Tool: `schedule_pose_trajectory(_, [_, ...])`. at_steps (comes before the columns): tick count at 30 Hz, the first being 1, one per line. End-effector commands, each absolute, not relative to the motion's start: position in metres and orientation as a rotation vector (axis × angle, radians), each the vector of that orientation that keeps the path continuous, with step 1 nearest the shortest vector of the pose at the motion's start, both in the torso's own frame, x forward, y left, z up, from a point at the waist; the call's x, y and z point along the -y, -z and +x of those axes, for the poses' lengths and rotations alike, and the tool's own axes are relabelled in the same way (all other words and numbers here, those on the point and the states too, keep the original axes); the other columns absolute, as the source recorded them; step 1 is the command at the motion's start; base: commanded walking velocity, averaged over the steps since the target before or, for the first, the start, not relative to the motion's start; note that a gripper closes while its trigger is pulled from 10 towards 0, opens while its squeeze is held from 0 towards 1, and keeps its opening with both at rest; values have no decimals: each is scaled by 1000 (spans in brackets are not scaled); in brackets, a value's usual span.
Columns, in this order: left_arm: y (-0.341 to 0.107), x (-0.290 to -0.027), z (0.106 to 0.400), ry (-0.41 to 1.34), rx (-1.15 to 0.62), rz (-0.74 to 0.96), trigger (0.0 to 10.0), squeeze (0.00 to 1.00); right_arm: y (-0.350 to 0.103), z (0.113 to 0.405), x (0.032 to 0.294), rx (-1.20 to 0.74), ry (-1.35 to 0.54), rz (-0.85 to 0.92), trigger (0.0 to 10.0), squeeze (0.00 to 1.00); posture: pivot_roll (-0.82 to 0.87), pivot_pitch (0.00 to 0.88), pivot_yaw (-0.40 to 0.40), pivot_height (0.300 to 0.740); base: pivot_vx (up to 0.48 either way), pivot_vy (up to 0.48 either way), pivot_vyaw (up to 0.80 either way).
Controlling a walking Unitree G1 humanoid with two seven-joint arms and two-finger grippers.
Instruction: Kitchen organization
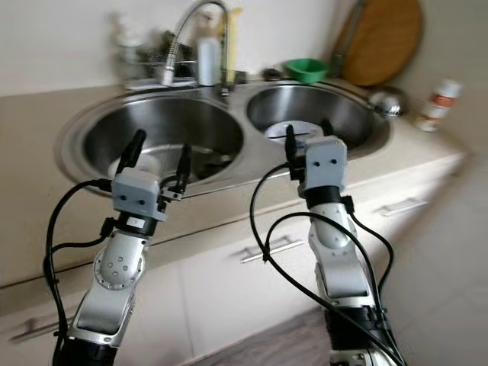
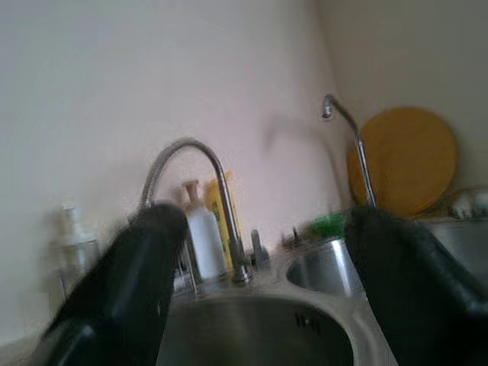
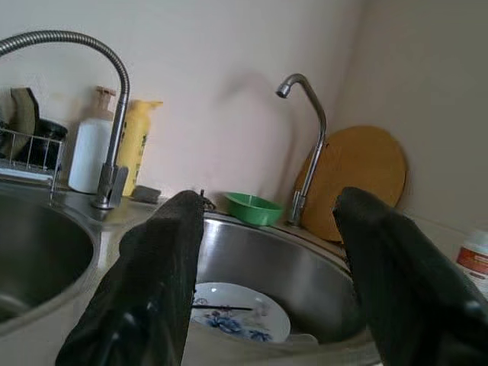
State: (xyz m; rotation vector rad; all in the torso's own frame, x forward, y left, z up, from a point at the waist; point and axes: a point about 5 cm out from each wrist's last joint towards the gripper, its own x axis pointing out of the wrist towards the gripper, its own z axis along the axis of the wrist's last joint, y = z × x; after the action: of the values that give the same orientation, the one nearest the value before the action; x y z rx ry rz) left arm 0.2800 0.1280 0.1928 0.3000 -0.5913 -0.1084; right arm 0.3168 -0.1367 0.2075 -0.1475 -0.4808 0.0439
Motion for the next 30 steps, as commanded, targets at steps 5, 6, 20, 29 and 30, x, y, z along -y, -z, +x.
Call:
schedule_pose_trajectory(5, [-194,-124,279,122,602,294,10000,0,-212,311,140,499,-38,-149,10000,0,21,0,-48,740,0,-463,-800])
schedule_pose_trajectory(6, [-194,-125,279,122,599,296,10000,0,-211,310,141,495,-37,-150,10000,0,21,0,-48,740,0,-398,-800])
schedule_pose_trajectory(20, [-192,-124,279,135,597,289,10000,0,-200,305,151,444,-1,-156,10000,0,13,0,-46,740,0,-300,-800])
schedule_pose_trajectory(29, [-189,-125,280,137,578,294,10000,0,-196,307,157,413,35,-156,10000,0,17,0,-49,740,0,-247,-800])
schedule_pose_trajectory(30, [-189,-124,280,137,579,293,10000,0,-196,308,157,411,37,-156,10000,0,18,0,-50,740,0,-480,-800])
